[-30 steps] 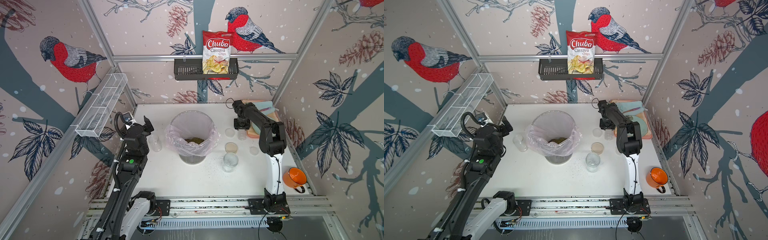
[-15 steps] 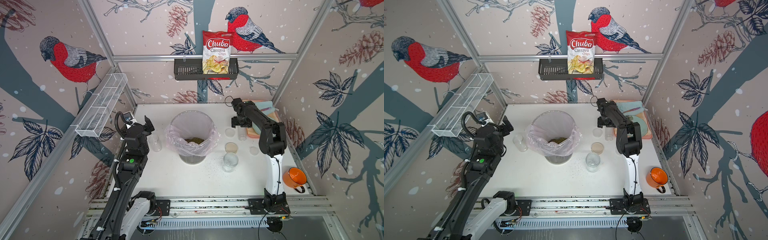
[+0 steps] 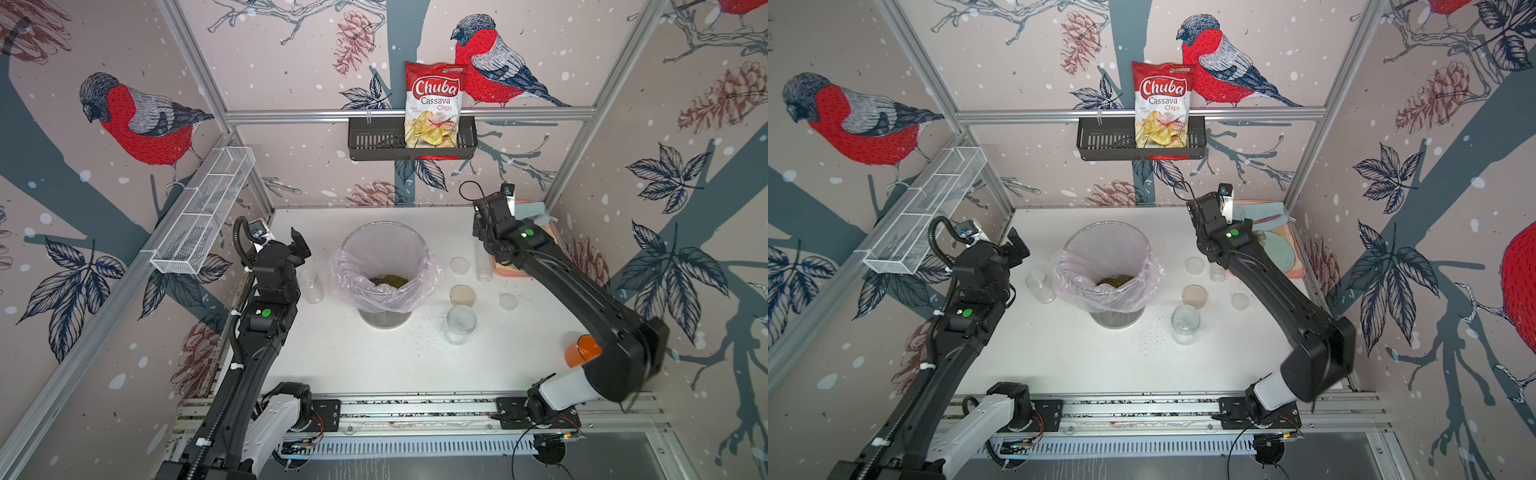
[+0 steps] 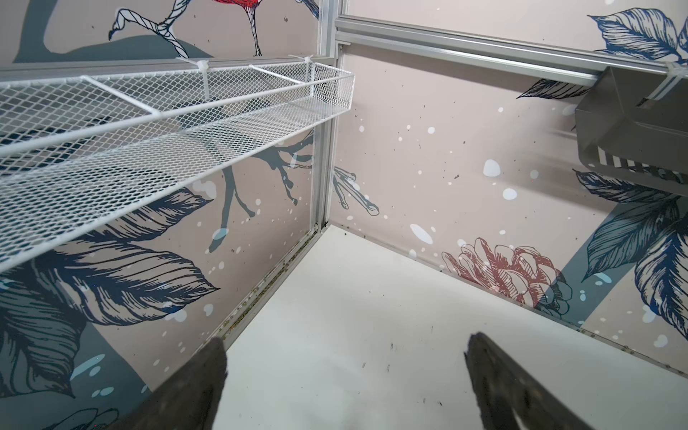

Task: Empty moldy mung beans from jars
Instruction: Reset both arms

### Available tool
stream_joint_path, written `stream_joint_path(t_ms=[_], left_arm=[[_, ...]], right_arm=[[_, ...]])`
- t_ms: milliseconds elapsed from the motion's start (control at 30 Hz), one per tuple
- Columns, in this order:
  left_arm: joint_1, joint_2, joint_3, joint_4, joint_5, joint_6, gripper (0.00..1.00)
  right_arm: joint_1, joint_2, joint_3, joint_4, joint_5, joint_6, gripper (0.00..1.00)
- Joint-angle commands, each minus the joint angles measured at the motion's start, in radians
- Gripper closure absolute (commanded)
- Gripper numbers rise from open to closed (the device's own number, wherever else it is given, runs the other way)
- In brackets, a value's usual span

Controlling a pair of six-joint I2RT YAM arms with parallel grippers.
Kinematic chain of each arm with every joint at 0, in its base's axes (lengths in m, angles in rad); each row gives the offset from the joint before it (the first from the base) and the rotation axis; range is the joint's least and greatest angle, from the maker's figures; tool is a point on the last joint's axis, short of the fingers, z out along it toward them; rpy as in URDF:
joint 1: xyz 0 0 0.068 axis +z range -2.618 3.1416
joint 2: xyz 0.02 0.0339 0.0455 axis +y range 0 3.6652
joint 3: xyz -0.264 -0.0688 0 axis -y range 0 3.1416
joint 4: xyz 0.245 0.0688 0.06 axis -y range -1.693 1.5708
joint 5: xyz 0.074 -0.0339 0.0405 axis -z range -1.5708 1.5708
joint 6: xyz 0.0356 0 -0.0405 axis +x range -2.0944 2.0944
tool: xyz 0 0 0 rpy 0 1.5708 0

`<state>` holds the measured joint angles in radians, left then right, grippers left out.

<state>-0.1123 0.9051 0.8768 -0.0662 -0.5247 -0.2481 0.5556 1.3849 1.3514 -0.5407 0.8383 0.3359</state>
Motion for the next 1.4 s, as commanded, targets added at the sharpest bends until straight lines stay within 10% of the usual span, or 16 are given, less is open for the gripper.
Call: stream_joint_path(t_ms=[0,400,1033,1200,1300,1367], left_arm=[[0.003,0.015,0.04,-0.043,-0.028,-0.058,0.03],[0.003,0.014,0.126,-0.443,-0.083,-0.206,0.03],[0.003,-0.104,-0.156,-0.514,0.295,-0.353,0.05],[0.001,-0.103,-0.227,-0.472,0.324,-0.398,0.28],[0.001,-0.066,-0.233,-0.457,0.305,-0.431,0.77],[0.002,-0.049,-0.235,-0.458,0.291,-0.425,0.75]], right_arm=[[-0.007,-0.125,-0.124,0.331,0.119,-0.044,0.0],[-0.223,-0.288,-0.251,0.298,-0.085,0.103,0.01],[-0.241,-0.307,-0.298,0.287,-0.242,0.108,0.01],[-0.251,-0.317,-0.318,0.294,-0.26,0.113,0.0],[-0.253,-0.329,-0.341,0.317,-0.277,0.107,0.0],[-0.254,-0.334,-0.351,0.32,-0.269,0.109,0.01]])
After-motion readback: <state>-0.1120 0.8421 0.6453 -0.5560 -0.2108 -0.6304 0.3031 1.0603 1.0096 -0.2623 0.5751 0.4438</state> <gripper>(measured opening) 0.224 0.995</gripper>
